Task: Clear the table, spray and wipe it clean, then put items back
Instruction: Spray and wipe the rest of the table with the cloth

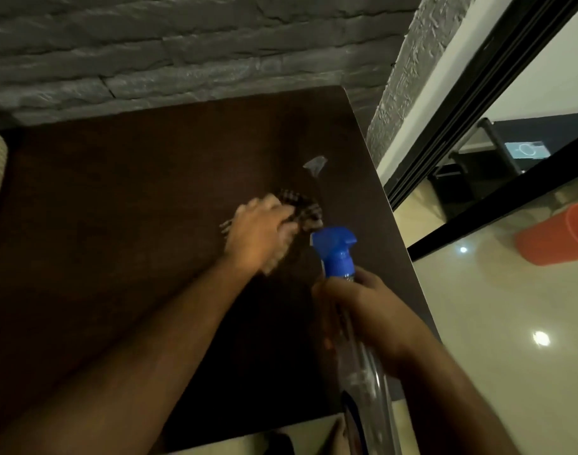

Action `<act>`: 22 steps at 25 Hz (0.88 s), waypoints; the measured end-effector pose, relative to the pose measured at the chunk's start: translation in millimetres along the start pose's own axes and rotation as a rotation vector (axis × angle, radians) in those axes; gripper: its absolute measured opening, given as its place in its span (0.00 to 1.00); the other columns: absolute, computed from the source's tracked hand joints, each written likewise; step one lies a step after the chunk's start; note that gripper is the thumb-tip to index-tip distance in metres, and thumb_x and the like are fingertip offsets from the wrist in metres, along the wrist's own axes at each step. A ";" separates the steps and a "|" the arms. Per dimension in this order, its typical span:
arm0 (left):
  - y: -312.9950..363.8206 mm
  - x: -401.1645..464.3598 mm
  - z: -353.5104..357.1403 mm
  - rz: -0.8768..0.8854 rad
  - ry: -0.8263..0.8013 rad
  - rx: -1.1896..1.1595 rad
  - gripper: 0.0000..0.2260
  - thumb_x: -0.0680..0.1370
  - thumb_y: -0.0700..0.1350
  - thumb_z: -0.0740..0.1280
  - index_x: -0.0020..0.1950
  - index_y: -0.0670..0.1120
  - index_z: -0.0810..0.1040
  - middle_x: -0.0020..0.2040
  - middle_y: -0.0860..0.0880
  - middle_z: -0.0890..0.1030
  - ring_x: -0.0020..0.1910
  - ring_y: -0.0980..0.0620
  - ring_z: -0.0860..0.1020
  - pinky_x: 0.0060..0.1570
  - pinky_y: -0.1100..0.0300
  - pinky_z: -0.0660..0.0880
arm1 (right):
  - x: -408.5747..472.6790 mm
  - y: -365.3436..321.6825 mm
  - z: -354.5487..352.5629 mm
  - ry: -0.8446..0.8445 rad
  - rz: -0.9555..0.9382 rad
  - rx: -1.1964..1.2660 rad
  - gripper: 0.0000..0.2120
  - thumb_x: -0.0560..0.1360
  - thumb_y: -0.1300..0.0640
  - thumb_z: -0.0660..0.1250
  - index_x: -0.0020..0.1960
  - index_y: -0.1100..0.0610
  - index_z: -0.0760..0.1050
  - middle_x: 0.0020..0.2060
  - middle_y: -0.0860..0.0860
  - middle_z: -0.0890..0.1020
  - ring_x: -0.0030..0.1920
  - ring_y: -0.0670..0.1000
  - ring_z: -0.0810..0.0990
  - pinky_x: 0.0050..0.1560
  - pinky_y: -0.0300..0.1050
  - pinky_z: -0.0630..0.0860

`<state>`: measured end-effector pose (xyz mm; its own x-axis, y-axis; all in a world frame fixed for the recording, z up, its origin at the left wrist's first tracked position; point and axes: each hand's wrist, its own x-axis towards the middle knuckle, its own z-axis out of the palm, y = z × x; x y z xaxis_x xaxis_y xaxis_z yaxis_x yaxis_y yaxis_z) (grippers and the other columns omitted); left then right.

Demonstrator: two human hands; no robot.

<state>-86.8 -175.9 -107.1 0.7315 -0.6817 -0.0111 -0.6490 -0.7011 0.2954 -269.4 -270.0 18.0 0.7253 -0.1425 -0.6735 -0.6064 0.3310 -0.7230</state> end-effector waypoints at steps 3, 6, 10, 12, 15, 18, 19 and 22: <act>-14.1 -82.0 -2.2 0.162 0.014 -0.049 0.19 0.76 0.58 0.58 0.57 0.51 0.80 0.50 0.48 0.78 0.48 0.44 0.76 0.47 0.52 0.69 | -8.0 2.3 -5.8 0.016 0.019 -0.009 0.07 0.74 0.62 0.65 0.51 0.61 0.72 0.34 0.61 0.74 0.26 0.55 0.73 0.27 0.44 0.74; -42.2 -30.4 -11.9 -0.090 0.085 0.040 0.17 0.77 0.56 0.60 0.58 0.48 0.79 0.53 0.43 0.77 0.53 0.39 0.75 0.51 0.48 0.70 | -12.4 10.4 -13.2 0.007 0.050 -0.047 0.08 0.74 0.59 0.66 0.52 0.58 0.72 0.34 0.60 0.75 0.27 0.53 0.75 0.27 0.43 0.76; -2.1 -1.0 -3.5 -0.165 0.102 0.008 0.14 0.78 0.54 0.63 0.59 0.50 0.78 0.55 0.45 0.77 0.55 0.41 0.74 0.54 0.50 0.68 | -21.5 24.2 -12.1 -0.013 0.089 -0.063 0.11 0.74 0.58 0.67 0.55 0.57 0.70 0.34 0.60 0.76 0.28 0.56 0.76 0.30 0.46 0.76; 2.6 -55.7 5.7 0.002 0.073 -0.003 0.14 0.77 0.54 0.64 0.58 0.50 0.79 0.52 0.46 0.77 0.51 0.42 0.75 0.50 0.50 0.69 | -28.3 27.8 -12.2 -0.024 0.096 -0.062 0.10 0.74 0.58 0.67 0.54 0.57 0.71 0.33 0.60 0.77 0.28 0.58 0.76 0.30 0.47 0.75; -38.4 -66.0 -8.9 -0.113 0.140 0.008 0.15 0.77 0.53 0.64 0.57 0.46 0.80 0.51 0.44 0.78 0.51 0.40 0.76 0.50 0.49 0.71 | -38.1 35.3 -19.7 -0.030 0.088 -0.064 0.10 0.73 0.58 0.68 0.53 0.56 0.73 0.33 0.59 0.78 0.30 0.58 0.76 0.32 0.49 0.75; -48.5 -13.8 -12.2 -0.281 0.186 0.058 0.17 0.79 0.54 0.63 0.62 0.46 0.77 0.57 0.42 0.76 0.56 0.40 0.74 0.56 0.49 0.70 | -47.9 47.5 -27.8 -0.022 0.116 -0.089 0.09 0.73 0.58 0.68 0.52 0.54 0.73 0.32 0.57 0.78 0.29 0.55 0.77 0.32 0.48 0.76; -43.9 -4.5 -7.9 -0.287 0.182 0.065 0.17 0.79 0.54 0.62 0.63 0.47 0.76 0.58 0.43 0.76 0.57 0.41 0.74 0.57 0.49 0.69 | -50.9 52.4 -28.3 -0.025 0.130 -0.088 0.09 0.73 0.57 0.68 0.52 0.54 0.73 0.32 0.56 0.78 0.29 0.54 0.76 0.32 0.48 0.76; -9.8 -14.2 1.2 -0.204 0.148 0.020 0.16 0.78 0.55 0.63 0.61 0.48 0.78 0.56 0.44 0.77 0.56 0.42 0.74 0.56 0.50 0.69 | -56.6 62.1 -27.1 -0.009 0.150 -0.093 0.10 0.73 0.57 0.69 0.53 0.52 0.72 0.33 0.56 0.78 0.29 0.54 0.76 0.31 0.47 0.76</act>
<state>-91.0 -159.6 -111.0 0.8697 -0.4883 0.0717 -0.4872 -0.8262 0.2828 -357.0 -266.7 7.0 0.6271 -0.0891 -0.7738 -0.7353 0.2602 -0.6258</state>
